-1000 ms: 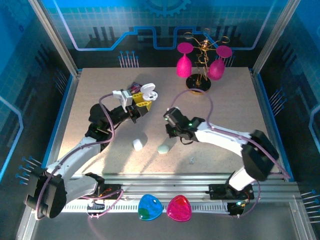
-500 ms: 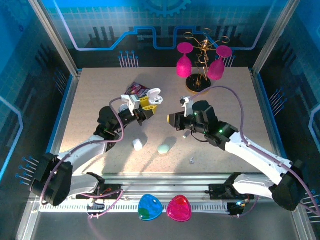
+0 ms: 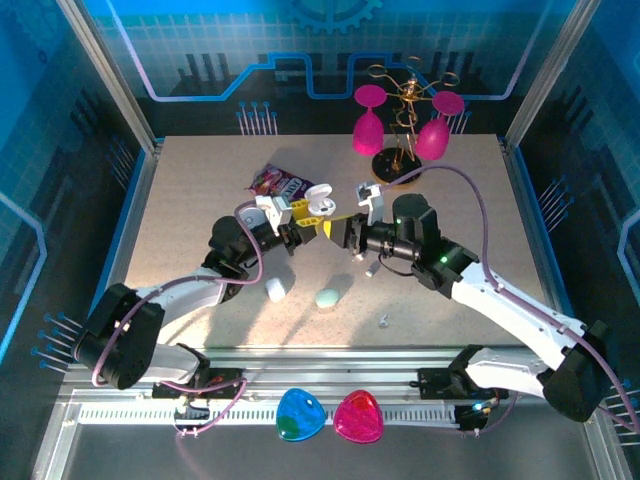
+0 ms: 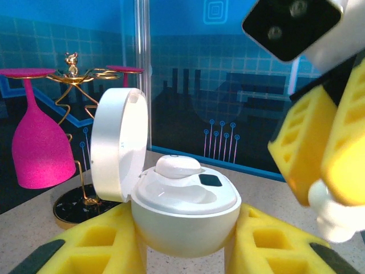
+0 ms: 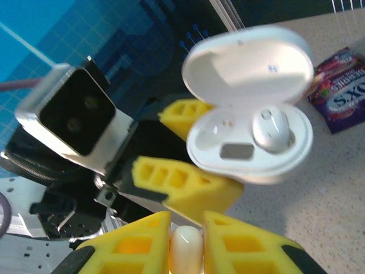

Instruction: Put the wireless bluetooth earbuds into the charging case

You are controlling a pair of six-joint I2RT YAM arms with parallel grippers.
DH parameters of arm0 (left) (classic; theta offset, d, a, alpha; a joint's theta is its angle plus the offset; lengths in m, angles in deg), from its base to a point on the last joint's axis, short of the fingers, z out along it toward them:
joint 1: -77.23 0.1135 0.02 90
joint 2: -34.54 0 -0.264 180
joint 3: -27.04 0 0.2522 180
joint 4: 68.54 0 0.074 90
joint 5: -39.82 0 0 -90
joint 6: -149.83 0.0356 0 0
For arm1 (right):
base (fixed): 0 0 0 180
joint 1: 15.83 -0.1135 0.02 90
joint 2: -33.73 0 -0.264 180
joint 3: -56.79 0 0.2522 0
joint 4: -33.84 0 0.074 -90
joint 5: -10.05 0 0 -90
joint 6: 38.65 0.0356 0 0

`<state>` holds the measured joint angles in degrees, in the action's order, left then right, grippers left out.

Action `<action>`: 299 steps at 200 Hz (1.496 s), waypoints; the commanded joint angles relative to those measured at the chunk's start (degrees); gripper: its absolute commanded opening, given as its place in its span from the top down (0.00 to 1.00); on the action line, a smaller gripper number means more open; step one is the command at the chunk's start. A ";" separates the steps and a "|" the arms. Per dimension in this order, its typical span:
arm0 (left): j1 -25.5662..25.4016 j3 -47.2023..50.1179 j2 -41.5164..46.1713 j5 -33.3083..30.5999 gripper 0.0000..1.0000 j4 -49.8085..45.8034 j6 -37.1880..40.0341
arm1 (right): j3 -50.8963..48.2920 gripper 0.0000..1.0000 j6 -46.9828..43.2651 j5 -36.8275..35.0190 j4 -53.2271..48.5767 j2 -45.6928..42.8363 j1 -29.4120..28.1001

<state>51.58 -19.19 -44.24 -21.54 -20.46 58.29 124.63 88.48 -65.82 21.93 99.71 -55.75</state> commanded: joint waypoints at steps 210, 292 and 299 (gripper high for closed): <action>-0.76 1.64 -1.02 0.35 0.79 3.46 2.79 | 9.20 0.81 -1.07 0.49 3.60 10.13 2.48; -0.78 1.19 -1.04 -1.37 0.80 2.42 2.87 | 9.52 0.81 -0.57 1.09 3.86 12.07 2.57; -0.80 0.93 -0.87 -1.65 0.80 1.85 2.86 | 9.23 0.80 -0.50 0.99 3.95 12.12 2.55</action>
<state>51.19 -17.62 -45.03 -22.11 -20.04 60.39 132.83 88.41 -64.88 24.60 111.03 -53.98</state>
